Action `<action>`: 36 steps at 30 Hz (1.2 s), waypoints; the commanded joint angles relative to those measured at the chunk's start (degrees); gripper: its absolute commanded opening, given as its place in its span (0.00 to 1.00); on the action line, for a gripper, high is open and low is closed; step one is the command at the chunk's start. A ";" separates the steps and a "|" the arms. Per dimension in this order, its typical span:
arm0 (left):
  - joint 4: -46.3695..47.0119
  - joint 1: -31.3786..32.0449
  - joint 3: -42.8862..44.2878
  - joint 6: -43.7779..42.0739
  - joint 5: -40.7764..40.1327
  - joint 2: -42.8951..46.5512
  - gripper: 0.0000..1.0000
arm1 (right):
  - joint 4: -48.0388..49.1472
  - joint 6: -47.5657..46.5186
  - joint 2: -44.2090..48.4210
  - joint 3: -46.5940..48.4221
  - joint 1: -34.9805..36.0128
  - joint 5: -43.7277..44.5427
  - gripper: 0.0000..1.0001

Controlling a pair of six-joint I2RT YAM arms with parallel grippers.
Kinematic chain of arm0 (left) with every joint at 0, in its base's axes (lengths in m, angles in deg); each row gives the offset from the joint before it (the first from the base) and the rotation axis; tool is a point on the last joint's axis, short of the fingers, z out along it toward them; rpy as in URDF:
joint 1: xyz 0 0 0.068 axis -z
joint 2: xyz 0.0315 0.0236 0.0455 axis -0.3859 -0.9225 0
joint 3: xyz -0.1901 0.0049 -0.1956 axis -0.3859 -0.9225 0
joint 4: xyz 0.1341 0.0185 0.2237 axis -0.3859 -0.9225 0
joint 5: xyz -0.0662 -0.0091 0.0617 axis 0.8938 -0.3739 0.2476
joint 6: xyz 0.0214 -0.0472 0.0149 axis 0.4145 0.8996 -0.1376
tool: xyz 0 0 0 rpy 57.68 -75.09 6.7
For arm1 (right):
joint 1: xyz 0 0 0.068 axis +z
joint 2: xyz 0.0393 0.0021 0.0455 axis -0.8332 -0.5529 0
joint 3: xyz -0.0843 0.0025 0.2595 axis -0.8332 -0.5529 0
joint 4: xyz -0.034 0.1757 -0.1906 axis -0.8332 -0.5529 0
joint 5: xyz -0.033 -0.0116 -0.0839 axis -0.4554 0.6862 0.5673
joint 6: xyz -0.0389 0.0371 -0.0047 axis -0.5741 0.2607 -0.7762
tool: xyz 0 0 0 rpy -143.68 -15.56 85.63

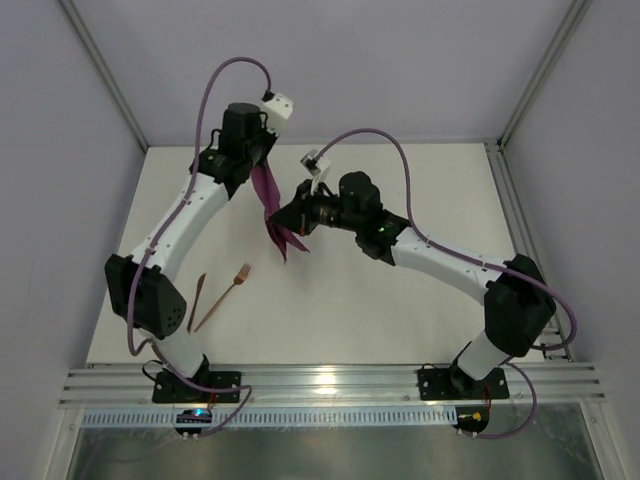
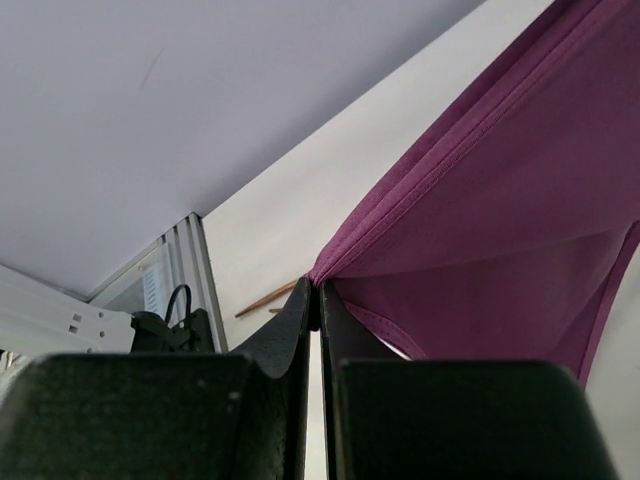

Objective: Fold the napkin into a case and place the utensils inside
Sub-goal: Turn over the upper triangle folded napkin at the center of the board.

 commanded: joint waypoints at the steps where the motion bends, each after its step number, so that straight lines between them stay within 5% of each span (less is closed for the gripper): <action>1: 3.74 -4.44 -1.28 -0.79 -2.78 6.92 0.00 | -0.38 0.05 -4.10 7.82 3.71 -4.25 0.03; 14: 8.84 -12.19 -11.39 -5.01 -2.60 13.35 0.00 | 12.27 12.87 -22.39 21.99 12.24 -3.99 0.03; 29: 9.46 -8.85 -10.43 0.34 6.54 5.97 0.00 | 20.36 16.84 -16.15 7.05 12.86 1.20 0.03; 36: 7.70 -8.76 -8.32 0.79 4.17 7.19 0.00 | 14.83 12.89 -16.42 11.43 12.86 0.06 0.03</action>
